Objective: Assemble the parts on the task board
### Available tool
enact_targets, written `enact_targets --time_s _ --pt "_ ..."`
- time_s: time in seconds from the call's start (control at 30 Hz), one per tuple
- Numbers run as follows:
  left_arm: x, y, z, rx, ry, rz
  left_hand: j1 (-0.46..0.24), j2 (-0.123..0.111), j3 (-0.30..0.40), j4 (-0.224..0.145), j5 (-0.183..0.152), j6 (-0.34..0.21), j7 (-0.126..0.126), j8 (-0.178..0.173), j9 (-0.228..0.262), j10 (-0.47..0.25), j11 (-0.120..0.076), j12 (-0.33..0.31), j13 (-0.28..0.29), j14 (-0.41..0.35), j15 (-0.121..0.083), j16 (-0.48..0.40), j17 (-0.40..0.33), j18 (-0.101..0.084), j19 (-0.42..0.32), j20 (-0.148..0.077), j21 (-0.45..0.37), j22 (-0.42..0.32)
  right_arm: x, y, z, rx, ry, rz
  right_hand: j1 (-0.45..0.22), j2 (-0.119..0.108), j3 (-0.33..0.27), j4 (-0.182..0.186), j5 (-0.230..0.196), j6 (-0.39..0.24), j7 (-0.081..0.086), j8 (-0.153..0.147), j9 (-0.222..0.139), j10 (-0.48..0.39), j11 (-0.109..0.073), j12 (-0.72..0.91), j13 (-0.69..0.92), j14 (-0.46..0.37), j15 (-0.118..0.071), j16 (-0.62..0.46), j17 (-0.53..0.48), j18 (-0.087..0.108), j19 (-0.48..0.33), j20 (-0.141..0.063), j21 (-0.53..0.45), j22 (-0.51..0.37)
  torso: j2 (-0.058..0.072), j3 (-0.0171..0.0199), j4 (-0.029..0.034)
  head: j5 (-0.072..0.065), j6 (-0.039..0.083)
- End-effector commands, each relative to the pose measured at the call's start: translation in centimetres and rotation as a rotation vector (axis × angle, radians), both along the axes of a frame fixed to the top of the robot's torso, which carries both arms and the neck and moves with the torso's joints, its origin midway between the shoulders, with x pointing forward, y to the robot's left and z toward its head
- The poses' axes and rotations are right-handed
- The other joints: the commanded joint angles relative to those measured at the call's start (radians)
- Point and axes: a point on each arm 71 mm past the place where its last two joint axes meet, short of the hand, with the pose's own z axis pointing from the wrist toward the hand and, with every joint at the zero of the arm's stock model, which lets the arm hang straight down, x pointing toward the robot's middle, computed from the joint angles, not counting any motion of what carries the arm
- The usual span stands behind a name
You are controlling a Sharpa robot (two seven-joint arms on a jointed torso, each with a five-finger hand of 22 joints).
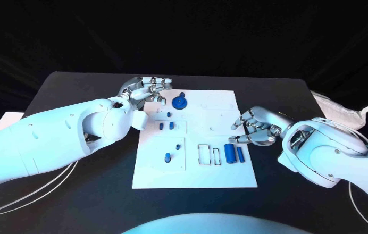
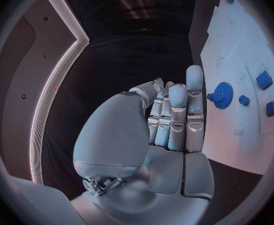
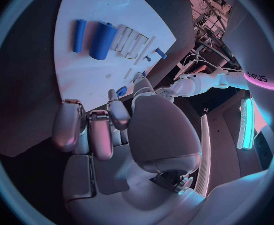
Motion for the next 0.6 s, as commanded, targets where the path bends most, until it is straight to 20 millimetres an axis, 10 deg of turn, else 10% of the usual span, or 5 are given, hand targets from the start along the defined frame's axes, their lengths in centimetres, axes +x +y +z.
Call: enact_targets --time_s 0.03,0.6 --pt "-0.1 0.0 0.1 -0.009 -0.005 -0.008 -0.007 0.007 -0.002 -0.006 -0.003 -0.006 -0.002 0.004 0.001 -0.007 0.000 0.006 0.001 -0.006 -0.002 -0.004 0.000 0.018 -0.002 0.006 -0.006 -0.002 -0.5 -0.9 -1.0 -0.077 0.098 -0.071 -0.005 0.019 -0.013 0.003 0.007 0.008 0.000 0.006 0.001 0.013 -0.009 0.096 0.114 0.079 -0.002 0.010 0.094 -0.013 0.009 0.000 0.009 0.013 -0.004 -0.0030 -0.0061 -0.007 -0.002" --pt "-0.1 0.2 0.0 -0.007 -0.002 -0.007 -0.007 0.007 -0.002 -0.006 -0.003 -0.006 -0.002 0.004 0.001 -0.007 0.000 0.006 0.001 -0.006 -0.002 -0.004 0.000 0.018 -0.002 0.006 -0.006 -0.002 -1.1 -0.3 -2.5 -0.190 0.124 -0.060 -0.064 0.037 -0.065 0.034 0.020 0.030 -0.008 0.030 0.011 0.056 -0.013 0.174 0.229 0.087 -0.004 0.042 0.151 -0.020 0.022 -0.001 0.036 0.059 -0.002 -0.0015 -0.0062 -0.017 -0.008"
